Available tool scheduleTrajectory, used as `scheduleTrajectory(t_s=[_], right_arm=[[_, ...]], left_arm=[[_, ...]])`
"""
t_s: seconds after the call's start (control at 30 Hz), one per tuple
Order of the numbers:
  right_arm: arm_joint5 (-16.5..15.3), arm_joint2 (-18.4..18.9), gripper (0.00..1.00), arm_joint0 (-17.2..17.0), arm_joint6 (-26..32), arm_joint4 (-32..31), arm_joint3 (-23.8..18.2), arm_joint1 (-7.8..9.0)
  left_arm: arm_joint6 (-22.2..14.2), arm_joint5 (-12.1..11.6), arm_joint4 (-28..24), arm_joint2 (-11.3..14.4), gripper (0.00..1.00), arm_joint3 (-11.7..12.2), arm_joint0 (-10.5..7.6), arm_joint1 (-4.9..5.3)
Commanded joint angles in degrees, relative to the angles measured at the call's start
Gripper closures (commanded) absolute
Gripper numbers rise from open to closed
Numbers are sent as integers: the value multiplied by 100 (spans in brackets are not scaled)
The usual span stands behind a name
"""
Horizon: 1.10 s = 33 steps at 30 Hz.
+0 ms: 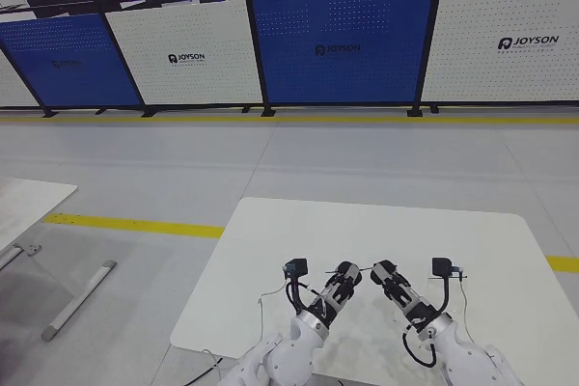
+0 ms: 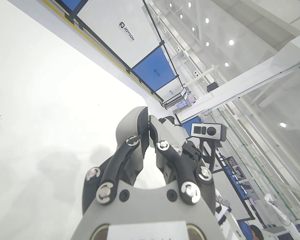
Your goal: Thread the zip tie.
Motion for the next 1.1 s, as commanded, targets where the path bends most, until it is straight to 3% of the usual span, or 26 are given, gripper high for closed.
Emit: scheduleTrajectory(t_s=[0.0, 0.23, 0.33, 0.43, 0.7, 0.73, 0.83, 0.87, 1.07], right_arm=[[7, 0, 100, 6, 27, 8, 5, 1], [-16, 7, 100, -12, 38, -4, -18, 6], [34, 4, 100, -10, 36, -16, -21, 6], [75, 2, 100, -11, 23, -17, -24, 4], [234, 9, 100, 43, 2, 14, 36, -3], [251, 11, 100, 42, -9, 3, 32, -4], [284, 11, 100, 30, -34, -22, 12, -4], [289, 12, 100, 27, -38, -25, 8, -4], [279, 11, 100, 23, -34, -32, 2, -5]], left_arm=[[-62, -8, -29, -14, 100, -27, 12, 6], [-49, 88, -103, -50, 98, -61, 22, 8], [-32, 113, -93, -35, 66, -57, 7, 4], [-23, 113, -61, -27, 52, -56, 5, 5], [115, 46, 137, -28, 64, -85, 51, 17], [157, 37, 163, -35, 75, -93, 63, 18], [239, 21, 217, -51, 89, -111, 93, 22], [239, 18, 231, -53, 100, -115, 96, 23], [238, 28, 265, -28, 100, -113, 94, 21]])
